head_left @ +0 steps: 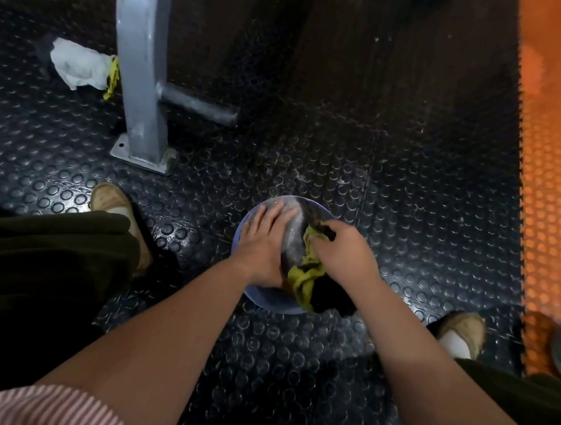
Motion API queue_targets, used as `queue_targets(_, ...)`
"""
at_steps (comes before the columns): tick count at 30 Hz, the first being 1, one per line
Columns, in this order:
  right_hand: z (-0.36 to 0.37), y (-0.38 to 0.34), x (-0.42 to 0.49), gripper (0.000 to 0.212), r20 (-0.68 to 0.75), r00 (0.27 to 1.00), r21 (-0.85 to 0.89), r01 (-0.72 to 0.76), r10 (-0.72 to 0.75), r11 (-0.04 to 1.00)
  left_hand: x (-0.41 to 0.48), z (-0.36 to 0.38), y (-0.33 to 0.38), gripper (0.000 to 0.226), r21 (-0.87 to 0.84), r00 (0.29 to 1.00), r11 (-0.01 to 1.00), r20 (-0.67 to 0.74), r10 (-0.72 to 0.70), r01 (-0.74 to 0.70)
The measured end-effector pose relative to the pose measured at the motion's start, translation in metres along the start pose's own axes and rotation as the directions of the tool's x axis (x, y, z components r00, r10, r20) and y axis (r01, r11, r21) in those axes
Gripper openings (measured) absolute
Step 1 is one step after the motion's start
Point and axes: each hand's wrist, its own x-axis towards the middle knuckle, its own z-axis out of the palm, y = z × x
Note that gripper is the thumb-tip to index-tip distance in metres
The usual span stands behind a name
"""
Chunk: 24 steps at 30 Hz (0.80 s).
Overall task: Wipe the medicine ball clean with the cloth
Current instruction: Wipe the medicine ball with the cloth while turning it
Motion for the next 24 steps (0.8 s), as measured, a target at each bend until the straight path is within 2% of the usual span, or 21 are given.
queue_targets(5, 0.005, -0.010, 0.014, 0.024, -0.047, 0.997, -0.051, 0.058, -0.061, 0.997, 0.006, -0.003, -0.004, 0.123, -0.071, 0.999, 0.997, -0.034, -0.036, 0.034)
queue_targets(12, 0.029, 0.003, -0.035, 0.038, -0.017, 0.977, -0.142, 0.207, -0.212, 0.968, 0.000, -0.017, -0.015, 0.133, -0.135, 0.995, 0.987, 0.052, -0.080, 0.087)
queue_targets(16, 0.024, -0.003, -0.026, 0.031, 0.001, 0.987, -0.142, 0.162, -0.163, 0.977, -0.001, -0.016, -0.014, 0.134, -0.154, 0.995, 0.984, 0.036, -0.089, 0.093)
queue_targets(20, 0.008, -0.018, 0.005, 0.033, -0.043, 0.996, -0.138, 0.078, -0.084, 0.987, -0.002, -0.012, -0.014, 0.132, -0.132, 0.997, 0.988, 0.005, -0.083, 0.083)
queue_targets(24, 0.008, -0.023, 0.012, 0.027, -0.020, 0.992, -0.214, 0.120, -0.127, 0.969, 0.001, -0.014, -0.014, 0.129, -0.146, 0.996, 0.986, -0.020, -0.087, 0.083)
